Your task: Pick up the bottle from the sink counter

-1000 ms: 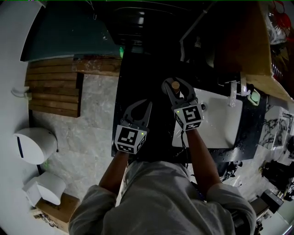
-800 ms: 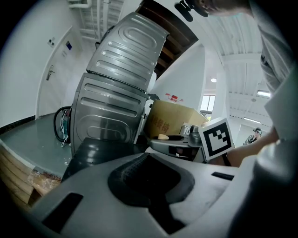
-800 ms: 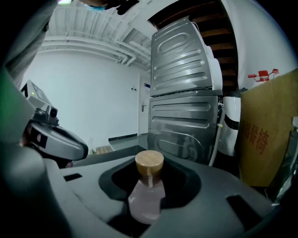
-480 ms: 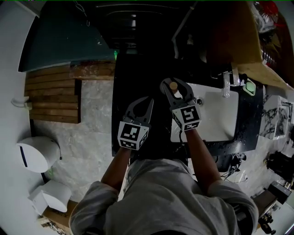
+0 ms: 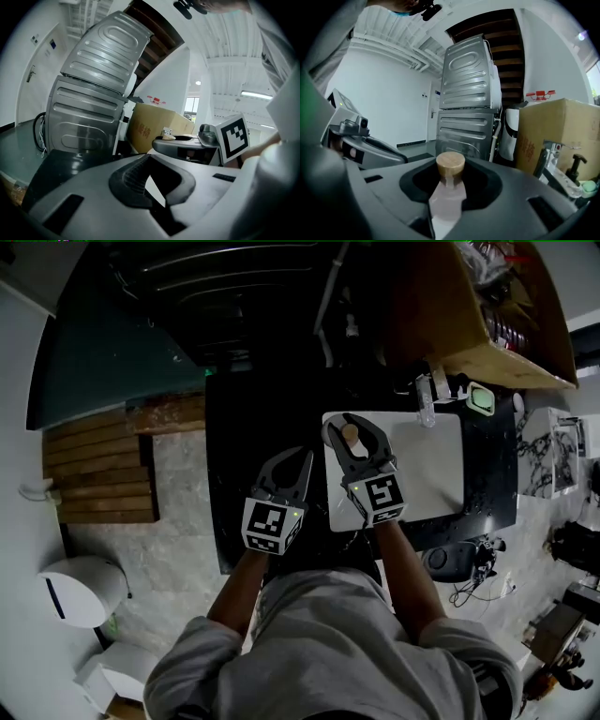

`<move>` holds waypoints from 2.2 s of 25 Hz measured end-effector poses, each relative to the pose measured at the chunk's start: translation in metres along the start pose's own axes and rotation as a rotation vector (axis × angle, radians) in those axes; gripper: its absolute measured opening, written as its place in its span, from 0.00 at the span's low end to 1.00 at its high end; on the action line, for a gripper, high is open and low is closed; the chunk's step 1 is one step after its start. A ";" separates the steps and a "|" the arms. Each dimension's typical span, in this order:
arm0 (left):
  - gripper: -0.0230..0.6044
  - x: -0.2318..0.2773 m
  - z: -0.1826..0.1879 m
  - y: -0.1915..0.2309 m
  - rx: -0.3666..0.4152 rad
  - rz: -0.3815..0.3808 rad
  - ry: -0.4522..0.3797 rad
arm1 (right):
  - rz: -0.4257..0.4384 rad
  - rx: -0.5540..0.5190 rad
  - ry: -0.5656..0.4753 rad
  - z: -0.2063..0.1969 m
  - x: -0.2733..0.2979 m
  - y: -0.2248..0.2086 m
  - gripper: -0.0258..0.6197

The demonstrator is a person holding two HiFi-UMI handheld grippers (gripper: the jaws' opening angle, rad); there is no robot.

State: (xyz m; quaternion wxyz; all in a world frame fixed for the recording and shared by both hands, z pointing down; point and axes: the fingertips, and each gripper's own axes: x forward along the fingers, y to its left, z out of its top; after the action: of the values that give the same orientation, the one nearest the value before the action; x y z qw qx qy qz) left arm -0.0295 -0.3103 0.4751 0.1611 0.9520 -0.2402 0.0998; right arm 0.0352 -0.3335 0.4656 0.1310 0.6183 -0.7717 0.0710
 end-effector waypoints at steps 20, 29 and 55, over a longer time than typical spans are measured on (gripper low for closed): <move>0.05 0.045 0.020 -0.121 0.067 -0.021 -0.045 | -0.175 0.042 -0.044 -0.012 -0.158 -0.084 0.24; 0.05 0.050 0.045 -0.186 0.112 -0.010 -0.109 | -0.227 0.031 -0.102 0.003 -0.229 -0.116 0.24; 0.05 0.050 0.065 -0.261 0.177 0.004 -0.152 | -0.180 -0.007 -0.181 0.030 -0.288 -0.131 0.24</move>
State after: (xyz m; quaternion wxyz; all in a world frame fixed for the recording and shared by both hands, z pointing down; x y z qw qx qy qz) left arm 0.1487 -0.1372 0.3608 0.0576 0.9668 -0.2440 0.0487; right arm 0.2172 -0.1020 0.3462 0.0687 0.6884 -0.7221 0.0005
